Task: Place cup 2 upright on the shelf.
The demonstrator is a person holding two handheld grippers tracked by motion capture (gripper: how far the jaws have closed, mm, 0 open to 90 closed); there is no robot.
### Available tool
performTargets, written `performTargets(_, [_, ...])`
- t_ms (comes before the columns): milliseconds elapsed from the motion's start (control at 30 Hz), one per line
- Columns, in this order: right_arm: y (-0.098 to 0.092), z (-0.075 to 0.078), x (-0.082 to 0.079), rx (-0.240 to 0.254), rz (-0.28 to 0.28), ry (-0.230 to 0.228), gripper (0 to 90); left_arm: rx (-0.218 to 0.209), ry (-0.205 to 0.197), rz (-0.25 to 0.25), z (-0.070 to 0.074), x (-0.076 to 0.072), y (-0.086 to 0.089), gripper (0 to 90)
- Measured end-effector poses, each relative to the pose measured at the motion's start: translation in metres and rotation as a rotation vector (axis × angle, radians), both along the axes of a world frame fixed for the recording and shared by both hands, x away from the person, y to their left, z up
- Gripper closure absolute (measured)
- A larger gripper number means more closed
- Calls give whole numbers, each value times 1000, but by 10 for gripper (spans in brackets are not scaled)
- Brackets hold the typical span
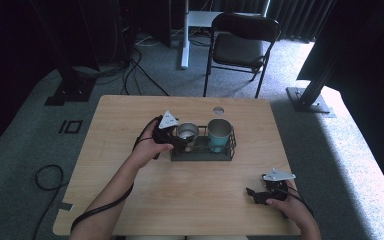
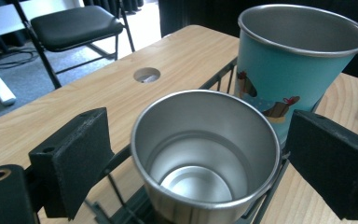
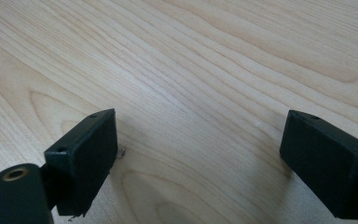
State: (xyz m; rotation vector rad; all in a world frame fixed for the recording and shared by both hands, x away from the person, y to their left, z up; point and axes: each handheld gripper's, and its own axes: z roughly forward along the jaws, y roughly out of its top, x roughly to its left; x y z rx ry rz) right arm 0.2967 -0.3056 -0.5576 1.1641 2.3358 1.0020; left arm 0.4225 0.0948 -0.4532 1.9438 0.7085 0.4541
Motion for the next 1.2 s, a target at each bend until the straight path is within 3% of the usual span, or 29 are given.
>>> performTargets(433, [0,0,0,-1,0,0,107,-12,-12,19,6,-11,19,79])
performTargets(633, [0,0,0,-1,0,0,107,-26,2,43,1,-17,36,79])
performTargets(1200, [0,0,0,0,0,0,107,-11,24,124,-17,-30,78,79])
